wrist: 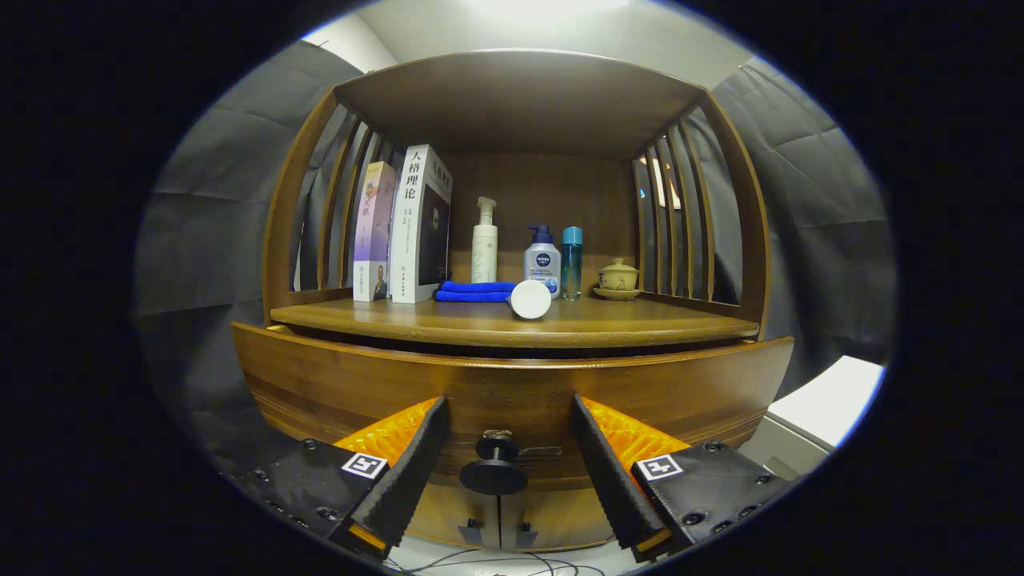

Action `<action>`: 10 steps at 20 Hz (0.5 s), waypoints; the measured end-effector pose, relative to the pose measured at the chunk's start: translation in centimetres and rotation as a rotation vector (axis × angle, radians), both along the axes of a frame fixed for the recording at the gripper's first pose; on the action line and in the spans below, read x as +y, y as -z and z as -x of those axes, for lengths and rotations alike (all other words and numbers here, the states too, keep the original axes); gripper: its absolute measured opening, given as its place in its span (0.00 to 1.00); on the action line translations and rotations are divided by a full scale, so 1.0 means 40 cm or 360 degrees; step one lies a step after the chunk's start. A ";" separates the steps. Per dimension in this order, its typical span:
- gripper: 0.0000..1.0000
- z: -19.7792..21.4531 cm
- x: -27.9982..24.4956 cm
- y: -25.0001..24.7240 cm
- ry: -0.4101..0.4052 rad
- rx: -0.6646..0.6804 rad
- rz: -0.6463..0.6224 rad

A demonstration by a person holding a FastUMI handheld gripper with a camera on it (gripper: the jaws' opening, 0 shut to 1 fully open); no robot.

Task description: Pull open the drawer, take out the items inside it, and place them on the countertop above the cabinet.

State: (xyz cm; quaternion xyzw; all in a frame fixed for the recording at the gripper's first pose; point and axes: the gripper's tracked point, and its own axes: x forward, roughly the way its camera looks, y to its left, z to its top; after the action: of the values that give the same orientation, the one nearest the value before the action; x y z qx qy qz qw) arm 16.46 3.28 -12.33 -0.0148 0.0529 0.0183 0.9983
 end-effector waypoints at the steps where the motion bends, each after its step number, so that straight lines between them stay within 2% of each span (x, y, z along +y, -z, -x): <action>1: 0.97 -0.010 0.001 0.000 -0.0001 0.0002 0.0012; 10: 0.95 -0.083 -0.005 -0.004 -0.0017 0.0025 0.0004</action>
State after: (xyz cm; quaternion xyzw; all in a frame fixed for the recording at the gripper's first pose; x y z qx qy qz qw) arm 19.77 3.08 -12.16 -0.0162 0.0605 0.0237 0.9978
